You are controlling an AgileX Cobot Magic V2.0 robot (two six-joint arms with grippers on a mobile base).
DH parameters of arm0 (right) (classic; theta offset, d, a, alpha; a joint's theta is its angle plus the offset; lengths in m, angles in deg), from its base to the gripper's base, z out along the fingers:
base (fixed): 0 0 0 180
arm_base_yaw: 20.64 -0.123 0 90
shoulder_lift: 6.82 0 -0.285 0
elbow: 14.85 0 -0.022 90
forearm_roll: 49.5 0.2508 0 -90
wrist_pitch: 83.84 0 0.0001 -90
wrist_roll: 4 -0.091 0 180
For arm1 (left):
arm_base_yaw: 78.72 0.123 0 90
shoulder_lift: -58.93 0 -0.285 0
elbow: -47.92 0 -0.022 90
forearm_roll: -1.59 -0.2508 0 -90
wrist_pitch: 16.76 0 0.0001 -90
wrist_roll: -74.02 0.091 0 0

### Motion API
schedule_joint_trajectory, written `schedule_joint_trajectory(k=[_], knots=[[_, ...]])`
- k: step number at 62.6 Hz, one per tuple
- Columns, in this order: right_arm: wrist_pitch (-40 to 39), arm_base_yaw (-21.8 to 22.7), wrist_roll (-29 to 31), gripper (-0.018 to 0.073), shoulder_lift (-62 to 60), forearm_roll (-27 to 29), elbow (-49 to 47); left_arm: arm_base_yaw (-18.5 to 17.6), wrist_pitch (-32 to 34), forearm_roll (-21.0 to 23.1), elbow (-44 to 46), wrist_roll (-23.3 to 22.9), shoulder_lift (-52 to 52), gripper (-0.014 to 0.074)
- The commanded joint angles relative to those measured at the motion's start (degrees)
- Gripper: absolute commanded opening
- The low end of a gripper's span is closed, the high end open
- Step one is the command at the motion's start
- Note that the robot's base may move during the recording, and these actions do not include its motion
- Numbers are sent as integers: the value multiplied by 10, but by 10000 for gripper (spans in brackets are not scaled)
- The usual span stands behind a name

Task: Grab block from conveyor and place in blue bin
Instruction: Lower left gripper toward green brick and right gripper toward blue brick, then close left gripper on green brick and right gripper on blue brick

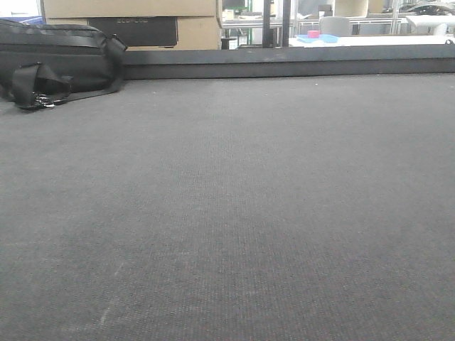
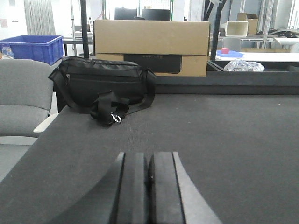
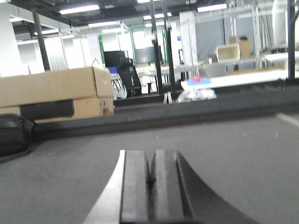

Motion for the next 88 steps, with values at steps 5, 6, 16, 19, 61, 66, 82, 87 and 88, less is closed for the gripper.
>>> schedule_joint_trajectory(k=[5,6,16,19,61,66,82,87,88], knots=[[85,1,2,-162,91,-12,-97,3,-93,5,117,-1,-108,-111],[96,1,2,-162,103,-9,-106,3,-102,7,128,-1,-122,-111],[238,0,2,-162,248,8,-220,3,-221,14,247,-1,-285,-111],[282,0,2,-162,293,8,-246,3,-255,18,280,-1,-325,-111],[539,0,2,-162,662,-16,-399,3,-433,45,406,-1,-691,-111],[540,0,2,-119,697,-45,-404,3,-432,50,406,-1,-701,-111],[525,0,2,373,776,-62,-404,3,-426,50,406,-1,-704,-111],[503,0,2,443,805,-54,-395,3,-424,50,406,-1,-704,-111],[498,0,2,444,809,-52,-393,3,-424,50,406,-1,-704,-111]])
